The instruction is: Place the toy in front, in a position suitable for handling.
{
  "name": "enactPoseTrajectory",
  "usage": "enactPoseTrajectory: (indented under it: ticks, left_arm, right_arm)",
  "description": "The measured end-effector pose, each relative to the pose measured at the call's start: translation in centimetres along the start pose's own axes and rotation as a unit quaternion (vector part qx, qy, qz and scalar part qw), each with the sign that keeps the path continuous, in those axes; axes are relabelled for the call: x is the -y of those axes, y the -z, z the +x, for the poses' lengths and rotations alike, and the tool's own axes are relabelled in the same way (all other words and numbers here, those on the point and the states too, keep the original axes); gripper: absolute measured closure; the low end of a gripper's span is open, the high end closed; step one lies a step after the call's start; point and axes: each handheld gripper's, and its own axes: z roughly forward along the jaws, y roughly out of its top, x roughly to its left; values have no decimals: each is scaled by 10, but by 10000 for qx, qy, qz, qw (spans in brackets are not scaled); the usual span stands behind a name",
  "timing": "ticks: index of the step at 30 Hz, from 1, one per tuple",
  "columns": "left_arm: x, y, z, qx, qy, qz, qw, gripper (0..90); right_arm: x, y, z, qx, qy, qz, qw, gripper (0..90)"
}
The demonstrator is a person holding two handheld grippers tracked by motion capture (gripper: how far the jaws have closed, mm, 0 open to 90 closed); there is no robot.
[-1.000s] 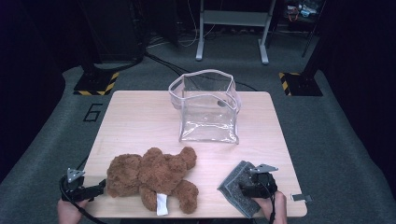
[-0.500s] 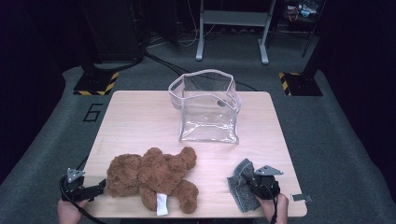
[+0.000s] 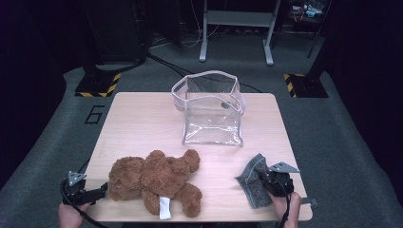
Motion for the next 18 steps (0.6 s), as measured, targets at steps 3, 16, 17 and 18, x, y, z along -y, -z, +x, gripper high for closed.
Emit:
enactPoseTrajectory:
  ticks: [3, 16, 17, 18]
  left_arm:
    - [0, 0, 0, 1, -1, 1, 10000, 1]
    - [0, 0, 0, 2, -2, 3, 10000, 2]
    - [0, 0, 0, 2, -2, 3, 10000, 1]
    - [0, 0, 0, 2, -2, 3, 10000, 2]
  right_arm:
    - [-4, 0, -9, 117, -90, -48, 9999, 766]
    - [-33, -6, -48, 488, -505, -275, 9972, 766]
    - [-35, -7, -50, 497, -526, -273, 9970, 766]
    - [-35, -7, -50, 497, -526, -273, 9970, 766]
